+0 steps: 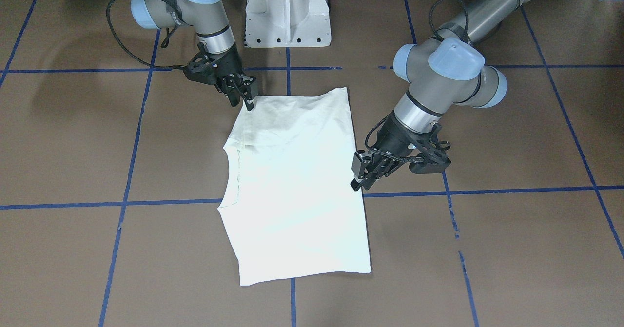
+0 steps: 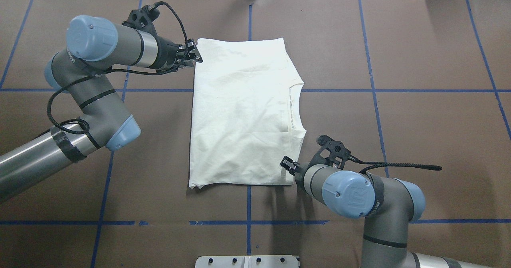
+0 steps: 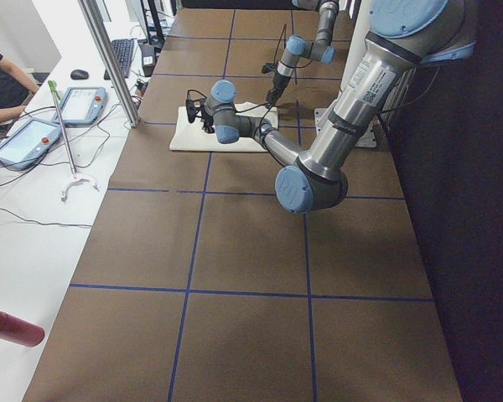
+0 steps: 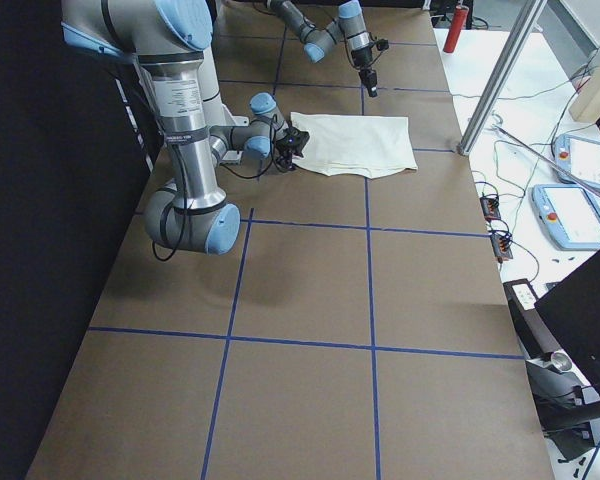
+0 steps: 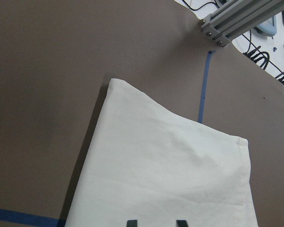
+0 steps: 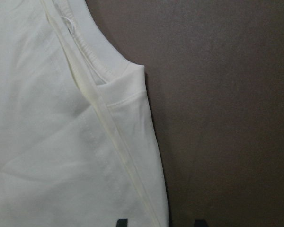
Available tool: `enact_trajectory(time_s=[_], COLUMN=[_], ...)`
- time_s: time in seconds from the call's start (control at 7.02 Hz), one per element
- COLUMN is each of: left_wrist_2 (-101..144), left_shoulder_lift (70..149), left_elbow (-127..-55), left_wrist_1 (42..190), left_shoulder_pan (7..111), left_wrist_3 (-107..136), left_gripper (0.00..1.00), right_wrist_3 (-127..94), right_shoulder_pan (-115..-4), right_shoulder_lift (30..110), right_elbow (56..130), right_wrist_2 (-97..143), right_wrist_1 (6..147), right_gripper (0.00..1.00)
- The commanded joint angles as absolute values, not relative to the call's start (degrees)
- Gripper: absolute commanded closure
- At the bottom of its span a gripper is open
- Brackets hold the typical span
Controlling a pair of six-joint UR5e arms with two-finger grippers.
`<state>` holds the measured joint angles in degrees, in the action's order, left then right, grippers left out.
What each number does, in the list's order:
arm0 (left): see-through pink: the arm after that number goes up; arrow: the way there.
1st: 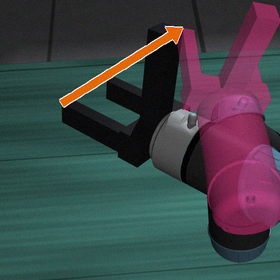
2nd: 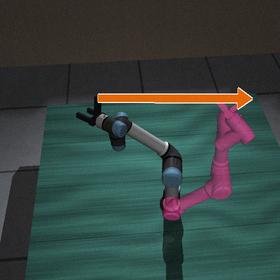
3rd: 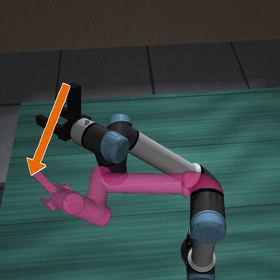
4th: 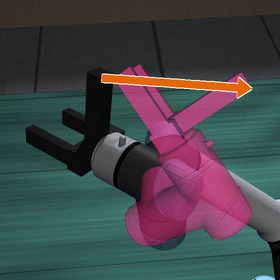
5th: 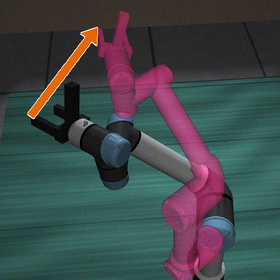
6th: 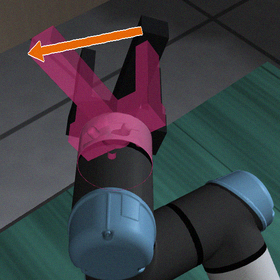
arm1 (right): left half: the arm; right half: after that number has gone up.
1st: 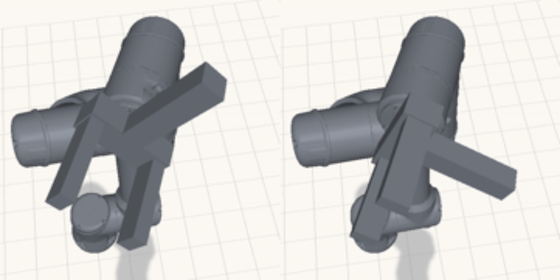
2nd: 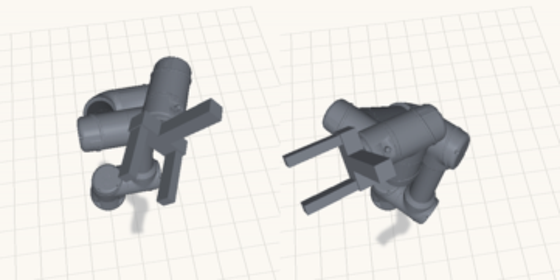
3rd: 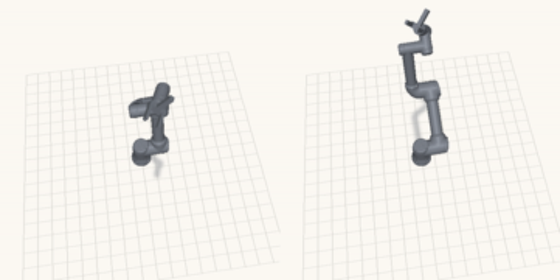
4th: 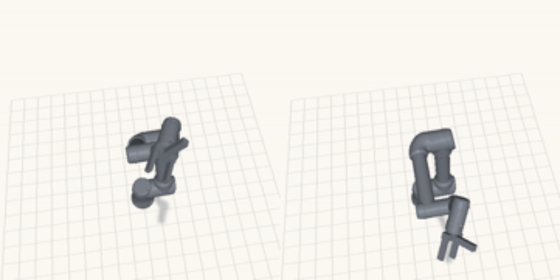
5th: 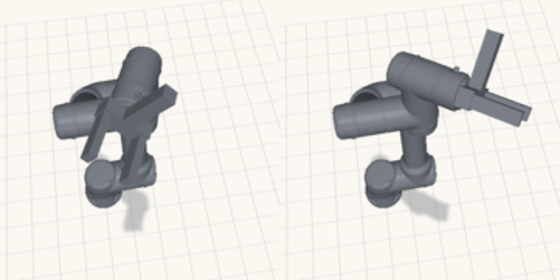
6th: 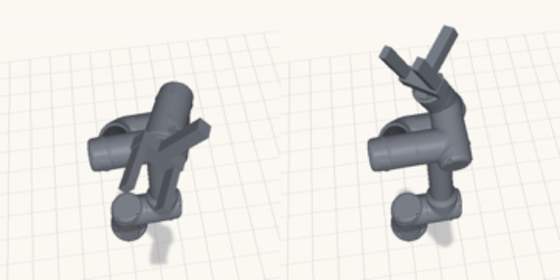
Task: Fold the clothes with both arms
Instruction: 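Hold the folded shirt's corners with both grippers, adjusting its position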
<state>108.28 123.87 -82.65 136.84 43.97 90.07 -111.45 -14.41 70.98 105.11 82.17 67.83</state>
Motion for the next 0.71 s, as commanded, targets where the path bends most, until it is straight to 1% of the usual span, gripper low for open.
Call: enact_trajectory(time_s=[0.0,0.57], left_wrist_2=[108.28,108.28], left_shoulder_lift=[123.84,123.31], left_elbow=[-82.62,-82.62], left_wrist_1=[136.85,137.02], left_shoulder_pan=[43.95,43.95], left_wrist_3=[90.09,90.00], left_gripper=[0.62,0.62], right_wrist_3=[-111.45,-111.45], right_shoulder_pan=[-14.07,-14.15], right_shoulder_lift=[70.93,70.22], right_elbow=[105.03,104.94], right_wrist_2=[82.09,82.00], right_wrist_1=[68.03,68.03], right_gripper=[0.53,0.53])
